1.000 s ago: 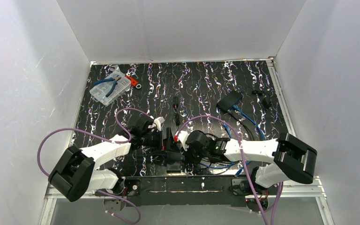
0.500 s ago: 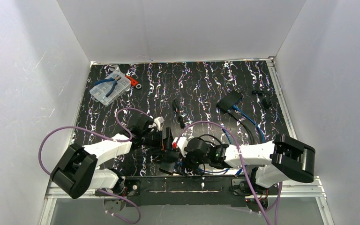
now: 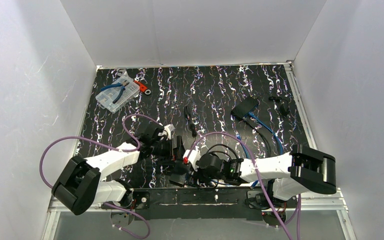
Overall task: Insert the plug into the switch port
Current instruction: Insert the connector into the switch port.
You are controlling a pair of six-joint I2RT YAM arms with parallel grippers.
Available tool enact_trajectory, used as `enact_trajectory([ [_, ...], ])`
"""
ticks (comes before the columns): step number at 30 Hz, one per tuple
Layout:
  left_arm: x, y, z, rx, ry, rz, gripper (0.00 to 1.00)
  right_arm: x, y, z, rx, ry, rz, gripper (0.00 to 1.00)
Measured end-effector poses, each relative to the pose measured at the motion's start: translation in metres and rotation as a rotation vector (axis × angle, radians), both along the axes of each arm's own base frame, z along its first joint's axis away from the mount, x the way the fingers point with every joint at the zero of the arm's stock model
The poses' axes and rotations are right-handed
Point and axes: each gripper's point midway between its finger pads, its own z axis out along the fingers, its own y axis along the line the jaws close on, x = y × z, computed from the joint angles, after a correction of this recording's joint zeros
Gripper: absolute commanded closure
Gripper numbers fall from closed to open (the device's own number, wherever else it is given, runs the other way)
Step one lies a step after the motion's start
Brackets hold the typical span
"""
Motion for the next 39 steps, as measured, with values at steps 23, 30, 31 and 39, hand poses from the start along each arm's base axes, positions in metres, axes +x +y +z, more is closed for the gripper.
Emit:
enact_trajectory([
  [23, -0.005, 0.010, 0.003, 0.060, 0.000, -0.007, 0.02, 0.001, 0.001, 0.007, 0.040, -0.045, -0.004, 0.99],
  [30, -0.005, 0.010, 0.003, 0.060, 0.001, -0.007, 0.02, 0.001, 0.005, 0.011, 0.063, -0.047, -0.005, 0.99],
  [31, -0.005, 0.010, 0.003, 0.060, 0.002, -0.007, 0.02, 0.001, 0.006, 0.011, 0.065, -0.046, -0.004, 0.99],
  [39, -0.005, 0.010, 0.003, 0.060, 0.001, -0.007, 0.02, -0.002, 0.010, 0.012, 0.085, -0.032, 0.007, 0.99],
])
